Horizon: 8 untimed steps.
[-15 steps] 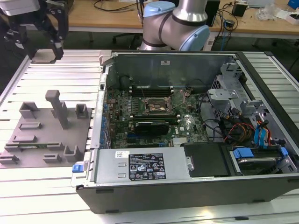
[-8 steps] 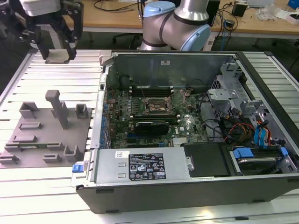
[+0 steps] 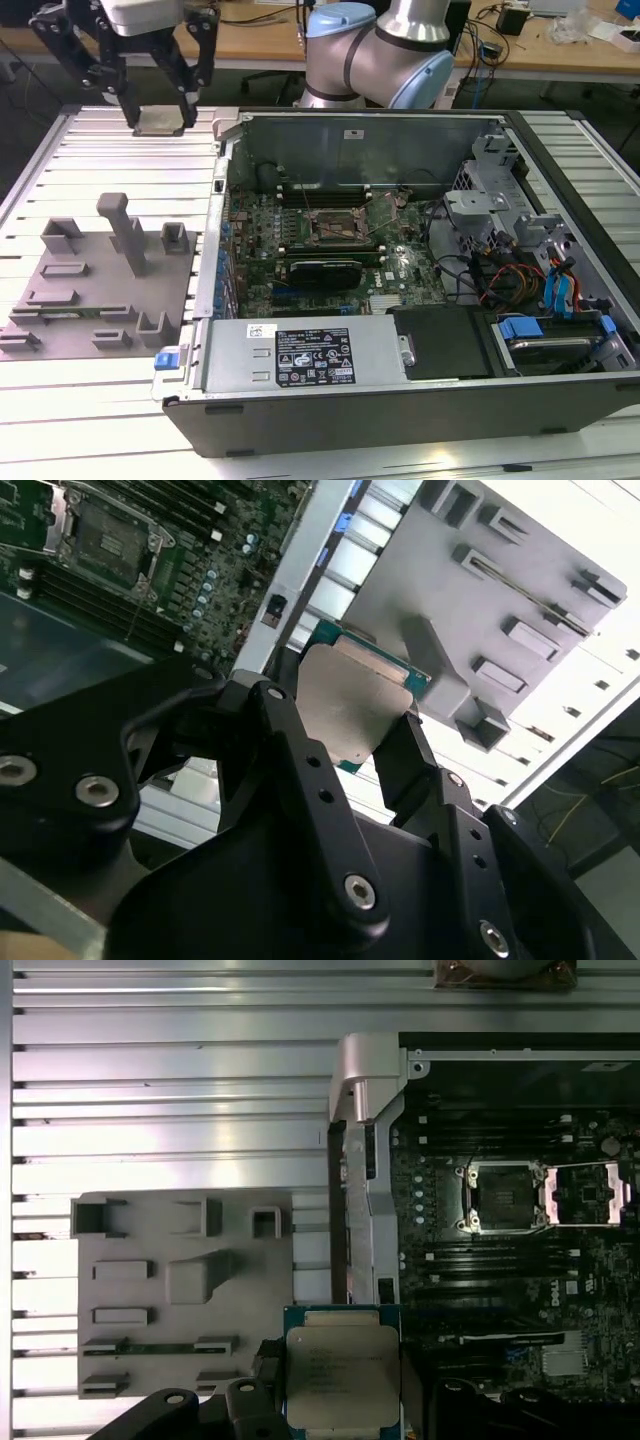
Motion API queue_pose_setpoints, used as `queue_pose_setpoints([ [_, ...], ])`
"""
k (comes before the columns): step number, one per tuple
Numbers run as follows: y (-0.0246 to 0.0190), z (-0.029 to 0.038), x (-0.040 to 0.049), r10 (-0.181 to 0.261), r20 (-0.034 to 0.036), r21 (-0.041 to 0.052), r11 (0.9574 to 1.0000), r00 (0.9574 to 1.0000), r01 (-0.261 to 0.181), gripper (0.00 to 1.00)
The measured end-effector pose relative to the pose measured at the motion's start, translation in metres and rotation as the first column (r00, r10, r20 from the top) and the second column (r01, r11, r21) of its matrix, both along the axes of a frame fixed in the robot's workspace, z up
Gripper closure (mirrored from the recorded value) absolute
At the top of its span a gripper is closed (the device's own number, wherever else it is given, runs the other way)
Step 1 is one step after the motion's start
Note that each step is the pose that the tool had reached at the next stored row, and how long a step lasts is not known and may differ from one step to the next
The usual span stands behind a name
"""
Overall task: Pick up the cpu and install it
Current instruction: 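Pick up the cpu and move it towards the insertion slot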
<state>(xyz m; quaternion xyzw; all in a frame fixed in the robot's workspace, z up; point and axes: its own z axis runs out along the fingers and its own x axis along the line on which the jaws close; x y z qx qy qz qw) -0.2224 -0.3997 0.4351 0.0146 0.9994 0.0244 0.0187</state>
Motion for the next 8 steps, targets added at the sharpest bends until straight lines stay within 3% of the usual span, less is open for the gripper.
queue_pose_setpoints([
  [8,0.0,-0.0001,0.0248,0.0,0.0001,0.0002,1.0,1.0,0.0,0.45],
])
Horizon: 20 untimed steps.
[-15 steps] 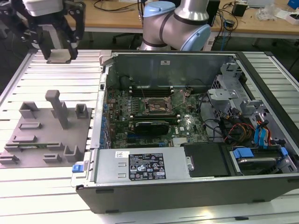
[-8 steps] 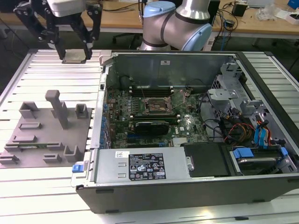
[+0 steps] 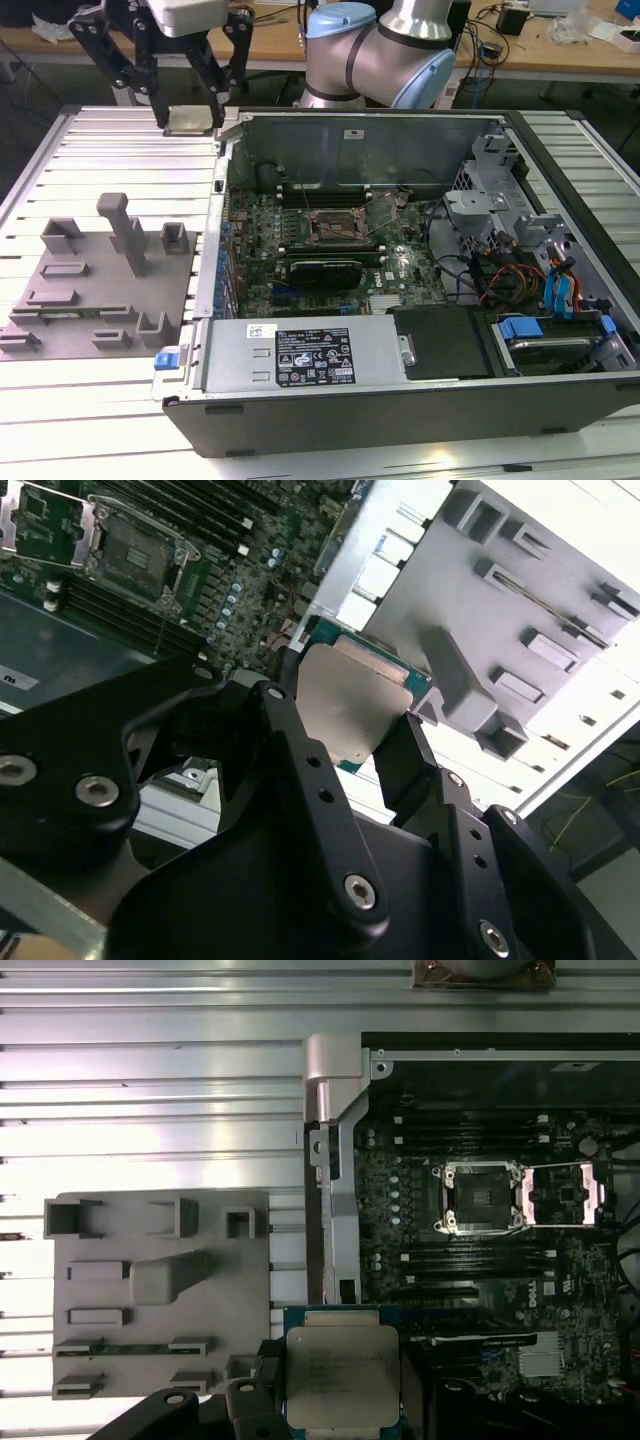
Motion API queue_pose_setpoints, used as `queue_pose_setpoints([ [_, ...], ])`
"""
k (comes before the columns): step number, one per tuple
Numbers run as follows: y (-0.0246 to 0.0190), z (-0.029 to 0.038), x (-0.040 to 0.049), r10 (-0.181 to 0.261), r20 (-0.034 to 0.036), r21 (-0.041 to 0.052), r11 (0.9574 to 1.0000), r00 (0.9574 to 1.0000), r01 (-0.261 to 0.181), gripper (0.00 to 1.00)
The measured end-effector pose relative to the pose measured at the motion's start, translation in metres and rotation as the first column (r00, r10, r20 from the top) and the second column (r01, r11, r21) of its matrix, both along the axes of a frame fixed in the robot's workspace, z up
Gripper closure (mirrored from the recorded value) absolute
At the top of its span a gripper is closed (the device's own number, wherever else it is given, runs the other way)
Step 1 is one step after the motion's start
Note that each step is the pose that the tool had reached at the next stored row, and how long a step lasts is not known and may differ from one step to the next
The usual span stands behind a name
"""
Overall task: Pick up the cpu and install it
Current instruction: 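Pick up the cpu and move it towards the insertion slot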
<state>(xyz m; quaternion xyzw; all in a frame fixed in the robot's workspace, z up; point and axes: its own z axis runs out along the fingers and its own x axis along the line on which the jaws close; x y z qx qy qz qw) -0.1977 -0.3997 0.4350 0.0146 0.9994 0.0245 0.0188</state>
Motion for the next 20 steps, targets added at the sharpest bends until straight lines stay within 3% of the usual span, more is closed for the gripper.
queue_pose_setpoints([
  [2,0.0,0.0001,0.0123,0.0,-0.0001,-0.0001,1.0,1.0,0.0,0.45],
  [13,0.0,0.0001,0.048,0.0,-0.0001,-0.0001,1.0,1.0,0.0,0.45],
  [15,0.0,0.0001,0.0566,0.0,-0.0001,-0.0001,1.0,1.0,0.0,0.45],
  [16,0.0,0.0,0.0649,0.0,0.0,-0.0001,1.0,1.0,0.0,0.45],
  [20,0.0,0.0,0.0774,0.0,-0.0001,-0.0001,1.0,1.0,0.0,0.45],
])
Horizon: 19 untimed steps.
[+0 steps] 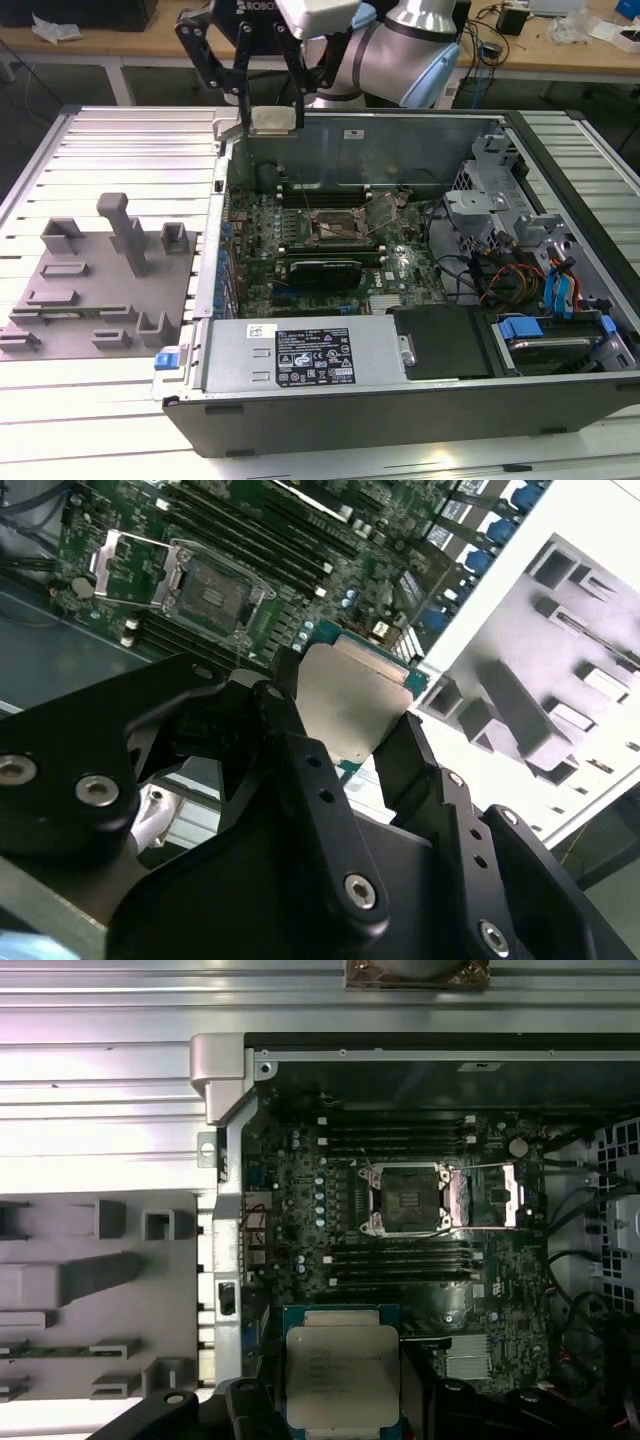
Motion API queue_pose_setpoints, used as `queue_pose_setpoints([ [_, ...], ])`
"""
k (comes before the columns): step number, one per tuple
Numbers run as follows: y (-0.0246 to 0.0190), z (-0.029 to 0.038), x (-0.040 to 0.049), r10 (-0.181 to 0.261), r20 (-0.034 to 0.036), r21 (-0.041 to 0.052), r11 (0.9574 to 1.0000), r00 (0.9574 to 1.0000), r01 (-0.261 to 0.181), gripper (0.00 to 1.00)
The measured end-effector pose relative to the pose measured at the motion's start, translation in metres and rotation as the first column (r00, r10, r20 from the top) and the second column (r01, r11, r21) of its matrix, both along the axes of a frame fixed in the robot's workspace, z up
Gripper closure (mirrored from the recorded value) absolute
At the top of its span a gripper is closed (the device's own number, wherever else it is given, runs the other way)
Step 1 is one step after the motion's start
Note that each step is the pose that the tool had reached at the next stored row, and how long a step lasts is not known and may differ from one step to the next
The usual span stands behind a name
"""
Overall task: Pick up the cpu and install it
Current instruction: 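Pick up the cpu and move it towards the insertion slot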
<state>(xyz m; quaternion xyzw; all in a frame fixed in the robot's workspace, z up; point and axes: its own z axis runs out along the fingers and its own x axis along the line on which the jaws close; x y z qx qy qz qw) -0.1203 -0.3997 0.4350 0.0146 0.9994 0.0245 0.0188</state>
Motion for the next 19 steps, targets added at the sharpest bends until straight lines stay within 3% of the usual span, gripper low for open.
queue_pose_setpoints([
  [9,0.0,0.0,0.0327,0.0,0.0,-0.0001,1.0,1.0,0.0,0.45],
  [13,0.0,0.0,0.0342,0.0,0.0,0.0,1.0,1.0,0.0,0.45],
  [19,0.0,-0.0122,0.0347,0.0,-0.0001,-0.0012,1.0,1.0,0.0,0.45],
])
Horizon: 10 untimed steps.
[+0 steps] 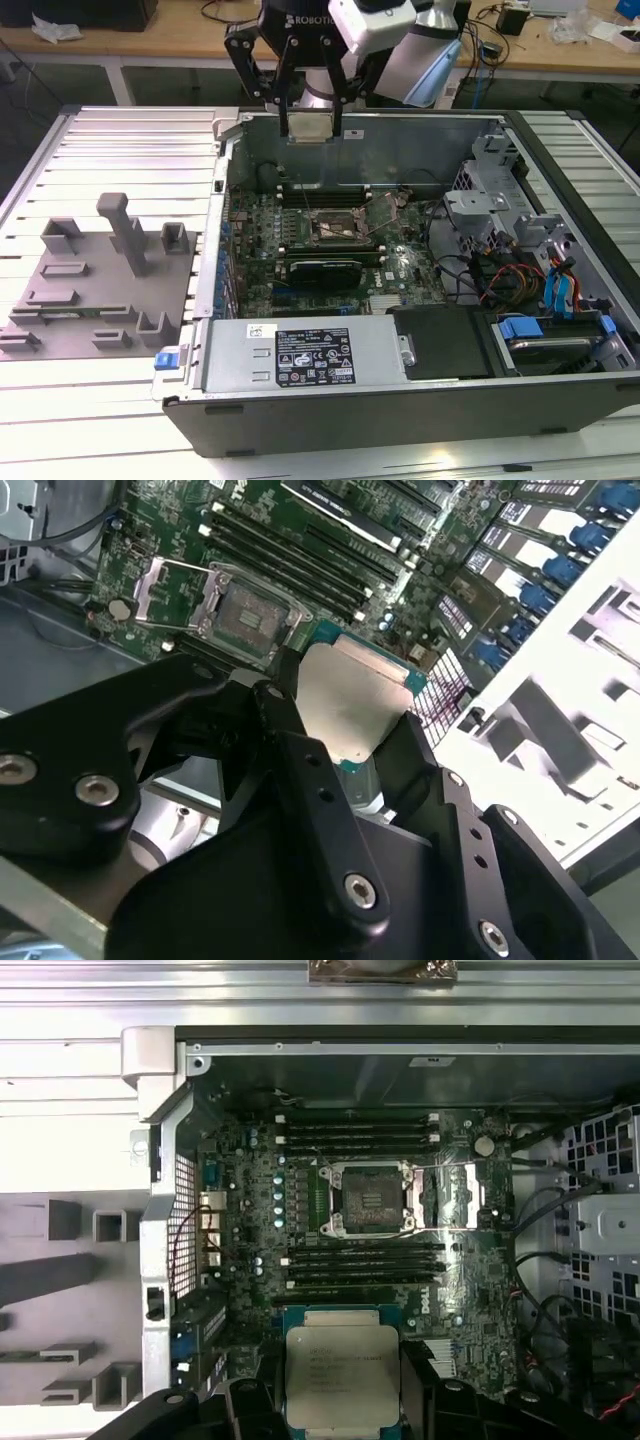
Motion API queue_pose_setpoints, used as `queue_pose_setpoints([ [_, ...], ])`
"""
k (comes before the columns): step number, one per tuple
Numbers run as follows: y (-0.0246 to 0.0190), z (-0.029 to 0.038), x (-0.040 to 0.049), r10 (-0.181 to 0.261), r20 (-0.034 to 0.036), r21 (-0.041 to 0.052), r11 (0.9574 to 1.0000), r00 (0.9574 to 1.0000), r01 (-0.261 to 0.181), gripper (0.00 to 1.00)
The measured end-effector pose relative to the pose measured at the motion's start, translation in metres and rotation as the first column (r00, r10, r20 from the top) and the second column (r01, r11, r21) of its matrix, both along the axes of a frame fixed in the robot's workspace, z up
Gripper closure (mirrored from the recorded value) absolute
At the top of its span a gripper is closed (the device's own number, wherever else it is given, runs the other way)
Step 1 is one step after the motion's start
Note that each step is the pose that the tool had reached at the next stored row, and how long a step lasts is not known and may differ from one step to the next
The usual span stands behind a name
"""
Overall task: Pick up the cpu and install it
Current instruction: 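Pick up the cpu and move it towards the insertion slot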
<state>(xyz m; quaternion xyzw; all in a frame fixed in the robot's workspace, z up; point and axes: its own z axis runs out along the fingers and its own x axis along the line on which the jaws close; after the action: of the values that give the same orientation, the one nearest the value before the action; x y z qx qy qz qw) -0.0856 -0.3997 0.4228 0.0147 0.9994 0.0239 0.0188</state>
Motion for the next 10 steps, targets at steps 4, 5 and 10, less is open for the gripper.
queue_pose_setpoints([
  [4,0.0,-0.0094,0.0005,0.0,0.0,-0.0029,1.0,1.0,0.0,0.45],
  [5,0.0,-0.0113,0.0006,0.0,0.0001,-0.0033,1.0,1.0,0.0,0.45],
  [10,0.0,-0.0225,0.0016,0.0,0.0,-0.0044,1.0,1.0,0.0,0.45],
])
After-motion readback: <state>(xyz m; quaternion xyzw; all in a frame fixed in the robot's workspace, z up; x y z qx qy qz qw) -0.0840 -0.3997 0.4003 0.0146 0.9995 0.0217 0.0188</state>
